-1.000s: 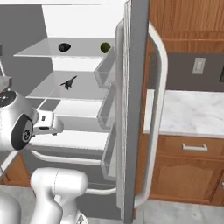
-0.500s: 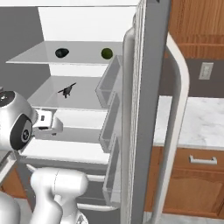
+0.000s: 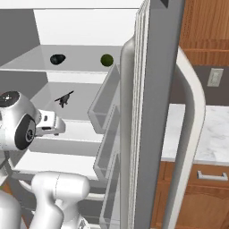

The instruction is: Gather the lime and eggplant from the fridge and place them on a tray on the dining counter. Then gather the steak and fish from the fridge and place them on the other tray.

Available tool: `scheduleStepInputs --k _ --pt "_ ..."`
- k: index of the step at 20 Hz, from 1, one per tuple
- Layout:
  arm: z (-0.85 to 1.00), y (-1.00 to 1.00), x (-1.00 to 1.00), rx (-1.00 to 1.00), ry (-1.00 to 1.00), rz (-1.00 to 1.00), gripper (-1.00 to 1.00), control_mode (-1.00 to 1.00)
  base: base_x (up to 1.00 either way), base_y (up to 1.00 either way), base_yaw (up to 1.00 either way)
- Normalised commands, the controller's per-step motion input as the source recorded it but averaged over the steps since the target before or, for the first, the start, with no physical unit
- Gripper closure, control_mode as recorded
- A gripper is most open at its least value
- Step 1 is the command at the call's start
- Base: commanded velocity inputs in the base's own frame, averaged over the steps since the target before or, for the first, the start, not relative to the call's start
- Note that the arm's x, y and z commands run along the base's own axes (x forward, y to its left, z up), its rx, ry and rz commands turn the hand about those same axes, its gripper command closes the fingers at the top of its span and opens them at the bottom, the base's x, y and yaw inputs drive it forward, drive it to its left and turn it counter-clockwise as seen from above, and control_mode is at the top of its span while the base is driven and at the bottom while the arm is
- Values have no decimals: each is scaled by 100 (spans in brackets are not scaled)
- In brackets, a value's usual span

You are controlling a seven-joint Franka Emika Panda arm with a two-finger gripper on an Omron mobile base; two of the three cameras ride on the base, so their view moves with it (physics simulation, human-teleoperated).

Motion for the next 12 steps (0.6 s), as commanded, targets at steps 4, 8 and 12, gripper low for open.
scheduleStepInputs --k 4,8,12 --pt "9 27 63 6 -11 12 -100 -100 0 0 0" --pt "24 36 78 3 -15 10 -100 -100 0 0 0" --pt "7 35 88 0 -12 1 -100 -100 0 0 0"
